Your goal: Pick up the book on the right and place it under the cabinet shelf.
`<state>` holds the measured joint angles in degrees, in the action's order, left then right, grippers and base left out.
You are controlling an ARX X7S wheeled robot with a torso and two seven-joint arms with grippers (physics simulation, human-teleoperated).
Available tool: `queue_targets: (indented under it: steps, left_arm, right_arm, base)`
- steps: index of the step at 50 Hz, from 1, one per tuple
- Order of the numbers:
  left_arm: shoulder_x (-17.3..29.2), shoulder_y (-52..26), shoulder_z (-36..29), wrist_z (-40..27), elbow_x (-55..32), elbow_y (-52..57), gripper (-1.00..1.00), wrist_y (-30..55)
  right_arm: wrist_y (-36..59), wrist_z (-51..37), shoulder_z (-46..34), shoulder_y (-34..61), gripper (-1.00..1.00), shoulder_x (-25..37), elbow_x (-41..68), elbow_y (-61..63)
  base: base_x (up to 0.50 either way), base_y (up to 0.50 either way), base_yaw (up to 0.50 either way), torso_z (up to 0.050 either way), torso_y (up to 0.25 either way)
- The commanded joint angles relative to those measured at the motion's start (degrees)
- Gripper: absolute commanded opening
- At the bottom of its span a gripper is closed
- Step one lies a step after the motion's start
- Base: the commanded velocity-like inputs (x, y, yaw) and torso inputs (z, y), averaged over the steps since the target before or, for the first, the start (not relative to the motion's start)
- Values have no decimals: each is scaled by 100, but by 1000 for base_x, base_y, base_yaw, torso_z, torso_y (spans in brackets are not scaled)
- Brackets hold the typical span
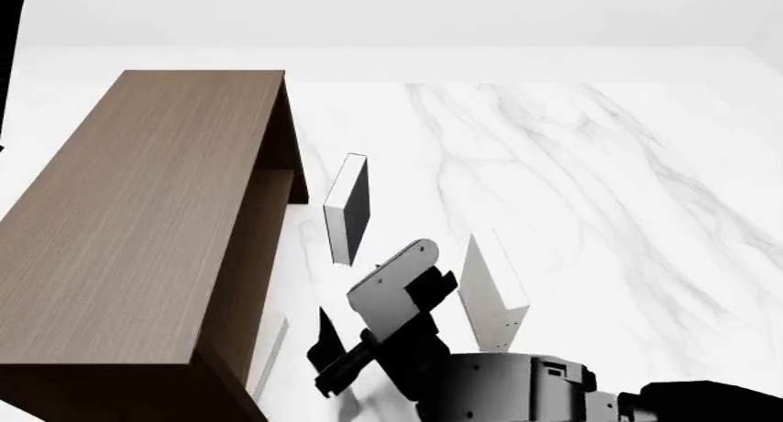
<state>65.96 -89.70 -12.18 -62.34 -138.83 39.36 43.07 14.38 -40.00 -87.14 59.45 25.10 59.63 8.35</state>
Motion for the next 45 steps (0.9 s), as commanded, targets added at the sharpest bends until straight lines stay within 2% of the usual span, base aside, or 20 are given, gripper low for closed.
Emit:
queue_targets:
  steps: [1,8,13,18,24,32,45]
  left_arm:
    - [51,53,91,20,4,79,100,-51]
    - [191,389,316,35,79,345,100,-171]
    - [358,805,528,74,327,541,100,-140]
    - [503,1640,1179,186,589,813,100,-298]
    - [388,2698,2061,168,859,1095,100,-321]
    - [502,2961,2484,-26,600,1284,100,-379]
    - [77,3803,3354,-116,720,1333,100,-35]
  right_arm:
    - [383,-660,267,441,100,844,603,1733]
    - [455,-794,619,904,100,1508,1141,2523]
    - [466,-814,865,1214,100,1838,1368,2626]
    - [472,-823,1085,1491,100,1976,1592,2599]
    - [448,-899,1344,1779,100,2230,1885,2812]
    - [380,-996,1602,2005,100,2626,2099,3027]
    - [190,-1057,1929,2150,100,3334,2308,3218]
  base:
    - [0,0,0,0,0]
    - [0,0,0,0,0]
    - [0,0,0,0,0]
    - [0,0,0,0,0]
    - [0,0,0,0,0]
    - [0,0,0,0,0]
    - [0,0,0,0,0]
